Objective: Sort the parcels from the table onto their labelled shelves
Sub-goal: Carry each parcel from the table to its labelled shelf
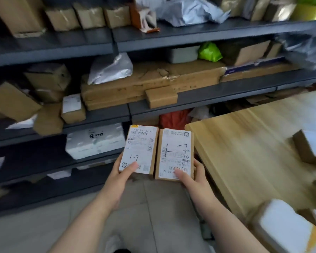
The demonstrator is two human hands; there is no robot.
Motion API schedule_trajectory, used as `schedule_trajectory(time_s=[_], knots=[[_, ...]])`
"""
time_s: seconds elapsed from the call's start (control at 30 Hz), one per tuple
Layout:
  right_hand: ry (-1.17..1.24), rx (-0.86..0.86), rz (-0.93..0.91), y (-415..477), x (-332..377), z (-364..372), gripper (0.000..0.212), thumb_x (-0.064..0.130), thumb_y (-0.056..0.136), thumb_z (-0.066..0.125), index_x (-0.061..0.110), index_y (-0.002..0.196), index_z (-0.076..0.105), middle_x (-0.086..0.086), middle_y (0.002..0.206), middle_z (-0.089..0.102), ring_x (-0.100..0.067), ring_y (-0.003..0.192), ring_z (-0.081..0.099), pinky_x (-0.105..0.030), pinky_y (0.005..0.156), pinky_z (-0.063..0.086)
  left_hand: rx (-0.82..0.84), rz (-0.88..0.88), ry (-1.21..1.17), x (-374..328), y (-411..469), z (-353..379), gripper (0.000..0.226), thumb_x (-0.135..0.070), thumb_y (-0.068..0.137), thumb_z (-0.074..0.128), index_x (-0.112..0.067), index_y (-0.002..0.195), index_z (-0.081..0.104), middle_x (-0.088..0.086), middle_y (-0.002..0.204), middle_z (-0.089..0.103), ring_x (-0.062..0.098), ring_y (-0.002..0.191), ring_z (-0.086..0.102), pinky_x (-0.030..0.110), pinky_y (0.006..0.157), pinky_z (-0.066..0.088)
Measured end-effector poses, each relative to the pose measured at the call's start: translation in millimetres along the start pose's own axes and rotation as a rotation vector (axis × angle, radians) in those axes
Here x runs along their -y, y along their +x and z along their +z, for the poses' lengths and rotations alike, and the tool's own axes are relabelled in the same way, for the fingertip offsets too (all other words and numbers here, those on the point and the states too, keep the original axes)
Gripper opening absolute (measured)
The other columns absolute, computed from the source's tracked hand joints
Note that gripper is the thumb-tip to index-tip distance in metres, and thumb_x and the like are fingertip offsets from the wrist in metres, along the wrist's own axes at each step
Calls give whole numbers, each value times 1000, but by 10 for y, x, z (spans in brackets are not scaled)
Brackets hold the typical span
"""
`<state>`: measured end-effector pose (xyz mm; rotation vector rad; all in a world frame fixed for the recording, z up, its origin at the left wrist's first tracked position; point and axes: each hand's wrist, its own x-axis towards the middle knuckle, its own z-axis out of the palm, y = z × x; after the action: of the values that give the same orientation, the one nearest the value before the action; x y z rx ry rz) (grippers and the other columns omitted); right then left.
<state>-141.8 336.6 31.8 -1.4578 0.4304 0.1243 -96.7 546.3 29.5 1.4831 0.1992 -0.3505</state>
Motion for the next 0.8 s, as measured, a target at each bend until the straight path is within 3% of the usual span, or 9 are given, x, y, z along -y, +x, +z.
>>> schedule_trajectory(time_s=[0.13, 0.27, 0.37, 0.47, 0.6, 0.7, 0.8], knots=[[-75, 169, -20, -11, 41, 922, 71, 21, 83, 70, 24, 140, 27, 13, 118, 59, -5, 109, 58, -24, 92, 47, -186, 9, -82, -59, -284, -891, 49, -25, 90, 60, -37, 136, 45, -13, 116, 67, 11, 113, 59, 43, 106, 40], [-142, 384, -18, -106, -39, 2138, 70, 23, 85, 67, 26, 142, 26, 19, 114, 59, 1, 105, 57, -16, 81, 46, -378, 57, -160, -75, -759, -2026, 50, -32, 81, 71, -38, 126, 50, -12, 115, 68, 11, 110, 62, 37, 101, 44], [-197, 544, -15, -326, -182, 3204, 69, 30, 85, 68, 30, 141, 29, 20, 115, 59, -1, 107, 57, -21, 90, 43, -536, 72, -219, -10, -1217, -2965, 52, -38, 76, 74, -43, 122, 49, -16, 111, 69, 9, 108, 63, 32, 94, 47], [-228, 706, 14, -657, -399, 4230, 78, 41, 75, 75, 29, 141, 35, 16, 118, 63, -6, 112, 58, -36, 104, 42, -709, 100, -222, 61, -1752, -3854, 61, -47, 64, 71, -44, 121, 51, -20, 111, 68, 7, 106, 62, 29, 87, 47], [-279, 865, 45, -1145, -668, 5383, 90, 61, 57, 78, 29, 132, 37, 14, 121, 61, -8, 112, 58, -42, 103, 44, -904, 162, -250, 167, -2433, -4758, 44, -36, 84, 66, -43, 124, 49, -21, 112, 68, 1, 104, 63, 24, 86, 45], [-336, 976, 58, -1444, -811, 6033, 77, 51, 65, 75, 25, 127, 38, 6, 122, 60, -11, 112, 58, -41, 101, 46, -1063, 166, -285, 278, -2808, -5210, 28, -23, 93, 55, -44, 111, 51, -28, 101, 68, -8, 94, 63, 21, 83, 44], [-371, 1084, 68, -1629, -935, 6591, 60, 37, 77, 70, 24, 126, 38, 2, 122, 60, -14, 113, 58, -40, 101, 46, -1185, 148, -331, 357, -3091, -5555, 29, -27, 93, 55, -47, 113, 50, -25, 108, 67, -3, 103, 61, 26, 92, 44]])
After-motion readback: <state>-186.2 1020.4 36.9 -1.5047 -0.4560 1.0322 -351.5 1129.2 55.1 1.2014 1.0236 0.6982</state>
